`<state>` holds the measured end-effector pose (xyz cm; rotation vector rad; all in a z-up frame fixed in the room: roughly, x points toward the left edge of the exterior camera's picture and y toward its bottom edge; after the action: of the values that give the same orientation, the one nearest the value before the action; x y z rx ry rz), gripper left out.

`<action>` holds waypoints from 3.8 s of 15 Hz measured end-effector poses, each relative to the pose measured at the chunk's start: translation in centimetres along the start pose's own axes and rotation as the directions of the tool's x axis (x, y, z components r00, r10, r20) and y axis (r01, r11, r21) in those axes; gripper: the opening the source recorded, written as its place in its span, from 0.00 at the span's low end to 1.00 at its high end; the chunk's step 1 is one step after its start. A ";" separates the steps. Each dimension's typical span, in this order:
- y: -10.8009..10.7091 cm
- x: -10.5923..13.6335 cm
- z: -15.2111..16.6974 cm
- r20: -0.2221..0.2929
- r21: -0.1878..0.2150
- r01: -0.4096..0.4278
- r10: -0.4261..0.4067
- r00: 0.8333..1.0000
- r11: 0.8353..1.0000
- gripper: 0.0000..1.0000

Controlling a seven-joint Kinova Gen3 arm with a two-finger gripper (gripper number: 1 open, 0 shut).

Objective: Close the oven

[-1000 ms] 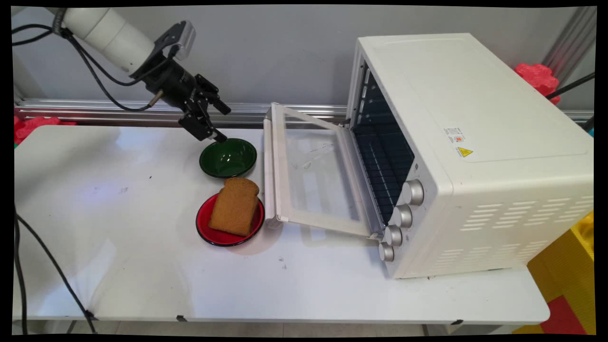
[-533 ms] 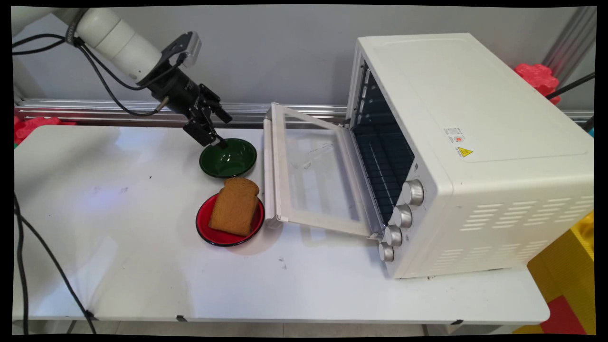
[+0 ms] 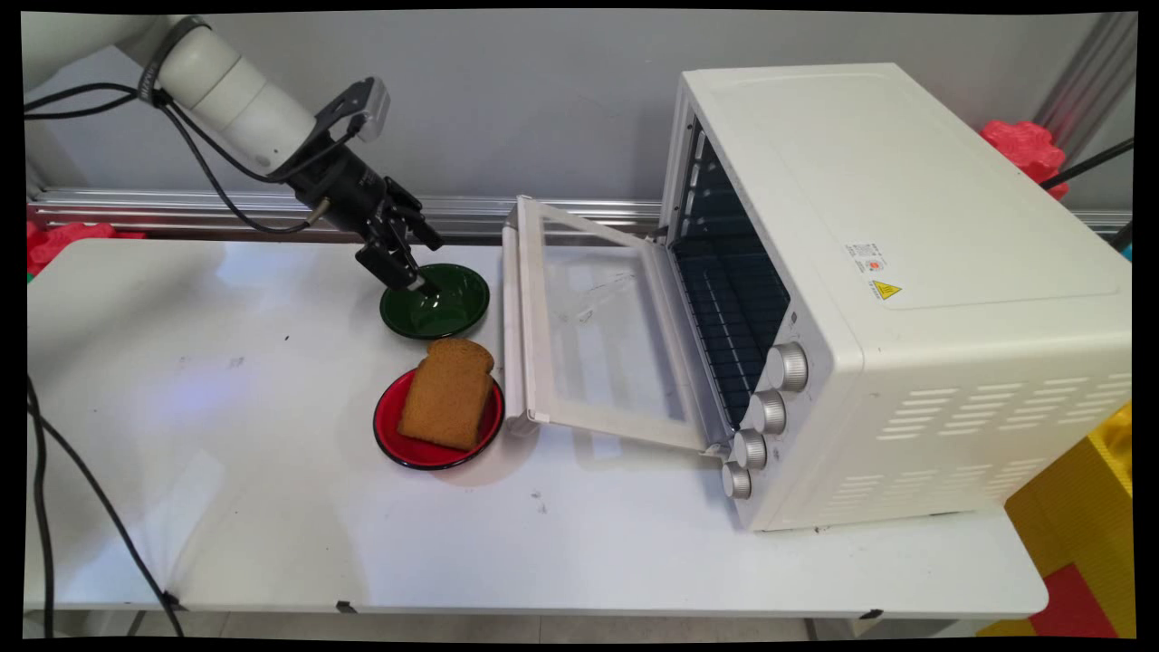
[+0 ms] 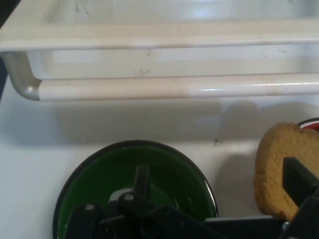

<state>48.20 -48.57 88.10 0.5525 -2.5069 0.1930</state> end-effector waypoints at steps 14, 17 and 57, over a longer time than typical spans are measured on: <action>0.7 -0.1 2.0 -0.006 -0.063 -0.038 0.038 0.999 0.997 0.00; 0.8 0.3 3.3 -0.027 -0.075 -0.047 0.045 0.999 0.996 0.00; 1.6 0.8 8.6 -0.203 -0.160 -0.107 0.073 0.976 0.981 0.00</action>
<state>42.68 -49.59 81.35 0.3329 -2.3296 0.0629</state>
